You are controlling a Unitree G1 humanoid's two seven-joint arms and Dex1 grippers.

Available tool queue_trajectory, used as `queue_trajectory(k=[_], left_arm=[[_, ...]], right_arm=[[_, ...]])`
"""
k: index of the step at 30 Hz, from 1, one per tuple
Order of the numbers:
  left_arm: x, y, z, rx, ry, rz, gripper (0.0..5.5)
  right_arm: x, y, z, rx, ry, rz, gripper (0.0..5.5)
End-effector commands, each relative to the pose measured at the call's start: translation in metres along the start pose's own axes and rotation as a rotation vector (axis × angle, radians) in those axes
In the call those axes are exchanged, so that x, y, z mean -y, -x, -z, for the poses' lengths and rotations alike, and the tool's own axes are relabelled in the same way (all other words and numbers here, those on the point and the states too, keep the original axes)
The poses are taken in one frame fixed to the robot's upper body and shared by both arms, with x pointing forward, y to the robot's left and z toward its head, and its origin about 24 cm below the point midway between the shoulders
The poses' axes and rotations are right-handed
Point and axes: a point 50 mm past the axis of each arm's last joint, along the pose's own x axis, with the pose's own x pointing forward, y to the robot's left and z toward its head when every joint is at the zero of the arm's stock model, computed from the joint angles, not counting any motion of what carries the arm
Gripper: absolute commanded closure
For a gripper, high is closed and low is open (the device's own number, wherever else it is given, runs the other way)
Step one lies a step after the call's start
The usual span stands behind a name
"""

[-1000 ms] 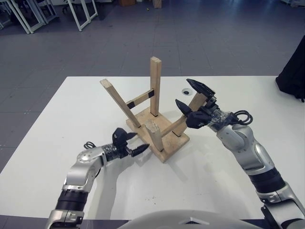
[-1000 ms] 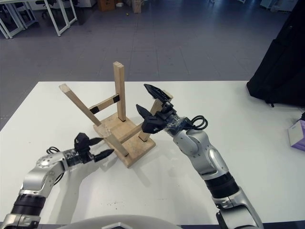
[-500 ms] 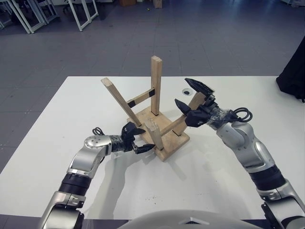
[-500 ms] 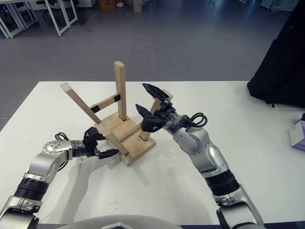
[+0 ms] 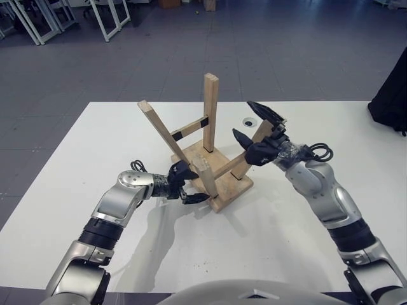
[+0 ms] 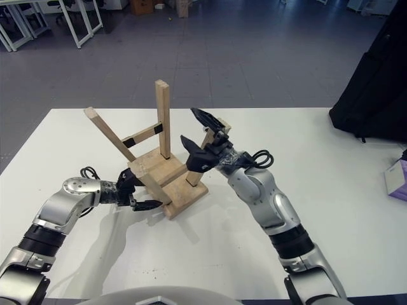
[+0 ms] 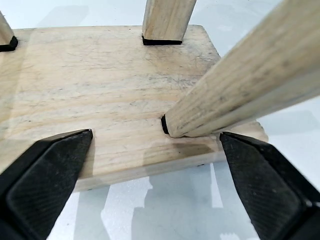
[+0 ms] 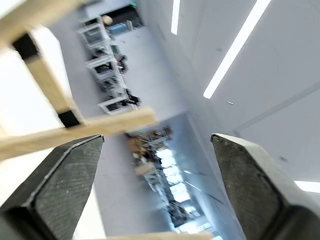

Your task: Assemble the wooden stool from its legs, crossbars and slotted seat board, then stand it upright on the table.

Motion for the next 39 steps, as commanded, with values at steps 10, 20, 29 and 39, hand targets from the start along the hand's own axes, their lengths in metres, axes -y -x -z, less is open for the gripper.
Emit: queue_trajectory(k=[10,20,29,39], left_arm=[[0.017,-0.003,0.057,-0.182,0.186,0.028,0.79],[0.015,-0.003,0.052,-0.189,0.152,0.039,0.79],[0.016,-0.004,0.054,-0.191,0.144,0.038,0.79],[0.014,-0.003,0.058,-0.187,0.144,0.01,0.79]], right_arm=[[0.061,0.005,-0.01,0.084,0.097,0.357,1.51],[-0.086,0.041,0.008,-0.112,-0.087,-0.449,1.51],[-0.105,0.039,0.007,-0.134,-0.191,-0.587,1.51],[-0.031,0.013,-0.008,0.057,-0.134,-0.248,1.51]])
